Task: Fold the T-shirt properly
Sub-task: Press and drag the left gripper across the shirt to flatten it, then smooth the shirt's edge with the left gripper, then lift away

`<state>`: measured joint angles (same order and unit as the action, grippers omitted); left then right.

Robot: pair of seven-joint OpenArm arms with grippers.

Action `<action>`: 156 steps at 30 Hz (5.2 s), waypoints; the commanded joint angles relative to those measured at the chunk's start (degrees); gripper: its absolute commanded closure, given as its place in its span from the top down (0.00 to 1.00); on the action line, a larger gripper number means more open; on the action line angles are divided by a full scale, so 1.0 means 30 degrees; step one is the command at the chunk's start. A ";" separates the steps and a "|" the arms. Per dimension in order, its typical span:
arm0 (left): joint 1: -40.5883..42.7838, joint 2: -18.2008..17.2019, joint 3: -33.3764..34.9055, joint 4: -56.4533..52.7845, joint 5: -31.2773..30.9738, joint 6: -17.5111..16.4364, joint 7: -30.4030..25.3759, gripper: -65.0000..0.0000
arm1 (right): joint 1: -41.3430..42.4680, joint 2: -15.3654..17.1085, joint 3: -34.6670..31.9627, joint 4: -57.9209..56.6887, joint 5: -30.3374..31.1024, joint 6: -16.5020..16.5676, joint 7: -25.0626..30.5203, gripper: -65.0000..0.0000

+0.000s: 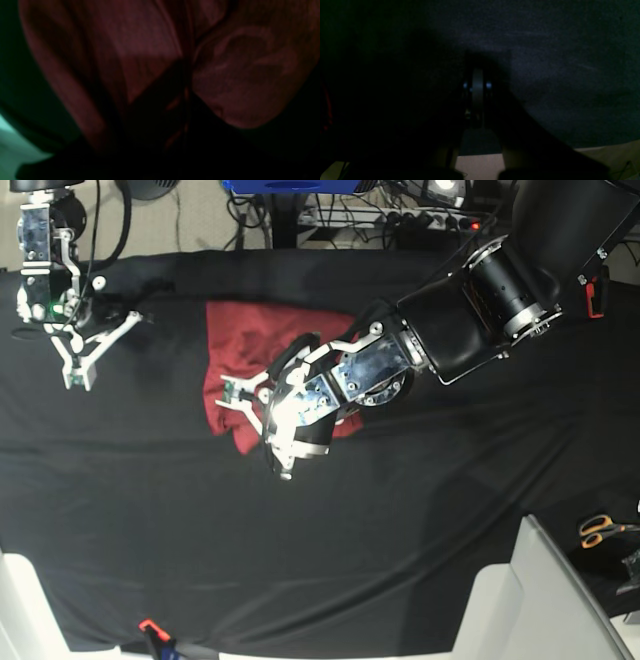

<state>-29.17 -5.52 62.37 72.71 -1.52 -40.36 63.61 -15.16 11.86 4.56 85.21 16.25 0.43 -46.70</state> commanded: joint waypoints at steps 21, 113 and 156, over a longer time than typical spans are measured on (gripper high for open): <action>-0.0080 0.0418 -0.0262 -0.1774 0.0169 0.0120 -0.0150 0.00 | -0.0002 0.0165 0.0635 0.0212 -0.0098 -0.0127 0.0049 0.00; 0.2763 -0.1135 -0.6123 0.6431 -0.0065 0.0120 0.2605 0.00 | 0.0115 0.0135 0.0488 0.0212 -0.0098 -0.0127 0.0020 0.00; 0.8682 -0.3362 -0.7500 0.6050 0.0169 0.0120 -0.3022 0.00 | -0.0207 -0.0333 0.0488 0.0212 -0.0098 -0.0127 -0.0039 0.00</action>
<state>-2.39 -15.62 40.16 89.82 -0.84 -39.92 54.81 -15.77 10.57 5.91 85.25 15.42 -0.19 -46.26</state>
